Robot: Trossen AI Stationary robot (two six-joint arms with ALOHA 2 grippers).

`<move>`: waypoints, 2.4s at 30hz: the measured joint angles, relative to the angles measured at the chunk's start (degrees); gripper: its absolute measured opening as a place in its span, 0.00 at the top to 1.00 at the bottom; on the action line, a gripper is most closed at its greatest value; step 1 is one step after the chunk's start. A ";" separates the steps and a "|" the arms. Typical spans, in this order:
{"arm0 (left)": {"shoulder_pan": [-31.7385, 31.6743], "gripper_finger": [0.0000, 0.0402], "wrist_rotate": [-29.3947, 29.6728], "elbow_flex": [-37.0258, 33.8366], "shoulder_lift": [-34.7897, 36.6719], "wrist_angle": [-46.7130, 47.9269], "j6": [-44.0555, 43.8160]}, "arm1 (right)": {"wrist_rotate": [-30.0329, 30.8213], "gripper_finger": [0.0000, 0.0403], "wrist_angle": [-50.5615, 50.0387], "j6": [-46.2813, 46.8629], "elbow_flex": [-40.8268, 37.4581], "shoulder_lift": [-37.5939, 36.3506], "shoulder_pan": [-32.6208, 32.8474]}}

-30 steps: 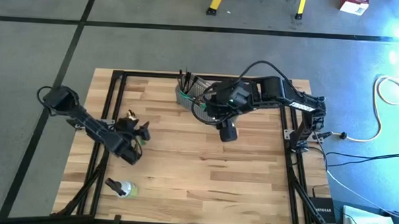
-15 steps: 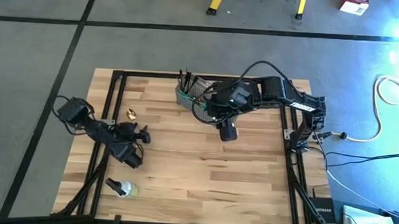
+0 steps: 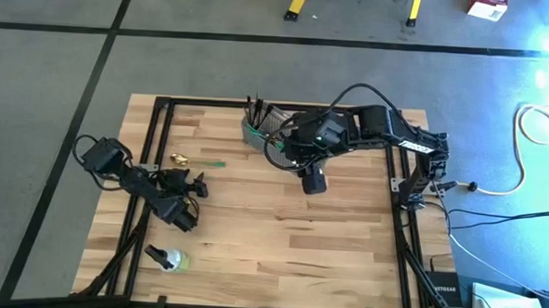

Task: Sort silverware
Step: Put the green spoon into the gray organizer

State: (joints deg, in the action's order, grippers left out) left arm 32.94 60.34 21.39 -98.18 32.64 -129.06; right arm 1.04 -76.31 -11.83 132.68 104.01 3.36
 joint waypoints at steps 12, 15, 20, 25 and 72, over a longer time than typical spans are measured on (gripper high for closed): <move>-1.18 0.31 -11.38 11.83 15.26 29.12 33.28 | -0.27 0.53 -0.04 -0.29 0.00 0.00 0.00; -4.50 0.31 -16.15 11.82 22.09 26.87 53.21 | -0.55 0.53 -0.01 -0.40 0.00 0.00 0.00; -12.66 0.31 -20.76 11.82 32.58 21.04 79.06 | -0.58 0.53 -0.04 -0.62 0.00 0.00 0.02; -21.55 0.31 -28.65 11.58 39.68 11.81 86.81 | -1.00 0.53 -0.29 -1.59 0.00 0.00 0.02; -66.60 0.50 -57.00 20.43 11.66 15.71 128.96 | -2.13 0.53 -0.98 -2.17 0.00 0.00 0.02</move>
State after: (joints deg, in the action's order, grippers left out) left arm -33.66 3.34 41.82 -86.52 48.35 -0.10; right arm -1.08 -77.30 -14.00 132.68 104.01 3.38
